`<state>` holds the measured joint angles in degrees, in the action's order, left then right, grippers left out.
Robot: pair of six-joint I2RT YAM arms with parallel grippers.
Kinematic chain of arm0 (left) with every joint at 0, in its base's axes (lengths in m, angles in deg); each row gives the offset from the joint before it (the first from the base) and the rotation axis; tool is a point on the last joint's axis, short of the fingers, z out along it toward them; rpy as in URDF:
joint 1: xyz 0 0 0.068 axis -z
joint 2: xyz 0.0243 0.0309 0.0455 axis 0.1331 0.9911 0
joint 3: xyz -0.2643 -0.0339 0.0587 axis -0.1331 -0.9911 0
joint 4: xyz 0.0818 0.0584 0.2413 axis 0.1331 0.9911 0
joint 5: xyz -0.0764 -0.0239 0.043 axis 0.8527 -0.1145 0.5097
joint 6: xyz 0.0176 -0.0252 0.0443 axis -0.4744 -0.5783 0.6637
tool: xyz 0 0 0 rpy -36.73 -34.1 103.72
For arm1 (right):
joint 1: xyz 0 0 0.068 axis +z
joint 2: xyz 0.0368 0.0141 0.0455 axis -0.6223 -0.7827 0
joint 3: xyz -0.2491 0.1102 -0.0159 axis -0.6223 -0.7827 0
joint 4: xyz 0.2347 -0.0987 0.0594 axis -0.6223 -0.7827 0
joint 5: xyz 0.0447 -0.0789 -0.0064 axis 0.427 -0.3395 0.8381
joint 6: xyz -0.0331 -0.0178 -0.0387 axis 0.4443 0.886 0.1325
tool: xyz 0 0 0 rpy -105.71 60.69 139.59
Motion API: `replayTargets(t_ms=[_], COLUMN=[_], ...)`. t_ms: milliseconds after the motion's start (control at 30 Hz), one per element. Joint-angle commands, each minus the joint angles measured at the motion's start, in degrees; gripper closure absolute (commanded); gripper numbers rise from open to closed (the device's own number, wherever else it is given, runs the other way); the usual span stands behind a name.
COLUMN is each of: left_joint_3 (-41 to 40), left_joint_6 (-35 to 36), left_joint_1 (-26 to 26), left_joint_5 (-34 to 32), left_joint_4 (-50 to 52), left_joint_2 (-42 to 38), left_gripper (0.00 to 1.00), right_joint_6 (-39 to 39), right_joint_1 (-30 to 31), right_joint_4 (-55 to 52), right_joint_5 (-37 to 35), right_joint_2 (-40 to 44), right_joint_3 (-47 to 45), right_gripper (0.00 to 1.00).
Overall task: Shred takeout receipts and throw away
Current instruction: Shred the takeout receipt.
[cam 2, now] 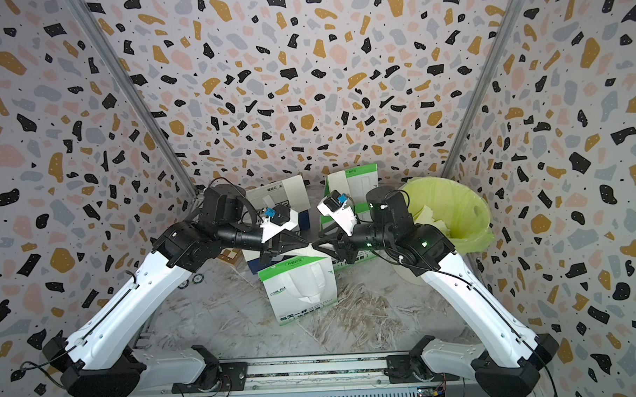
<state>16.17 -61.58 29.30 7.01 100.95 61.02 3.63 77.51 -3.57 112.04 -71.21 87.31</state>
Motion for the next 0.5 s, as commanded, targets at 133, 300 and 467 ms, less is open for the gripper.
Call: replayTargets(t_ms=[133, 300, 467], left_joint_3=[-1.2, -1.2, -1.7], left_joint_6=[-2.3, -2.4, -2.4], left_joint_1=[-0.1, -0.1, -0.1], left_joint_5=[1.7, 1.8, 1.7], left_joint_4=[-5.5, -5.3, -5.4], left_joint_2=[-1.2, -1.1, -1.1], left_gripper=[1.00, 1.00, 1.00], right_joint_6=[-0.9, -1.3, -1.3], right_joint_1=[0.4, 0.4, 0.4], right_joint_4=[2.1, 3.6, 4.0], right_joint_5=[2.3, 3.2, 3.8], right_joint_2=[0.6, 1.5, 1.9], right_joint_3=[-0.6, -0.9, -0.8], right_gripper=[0.77, 0.80, 0.80])
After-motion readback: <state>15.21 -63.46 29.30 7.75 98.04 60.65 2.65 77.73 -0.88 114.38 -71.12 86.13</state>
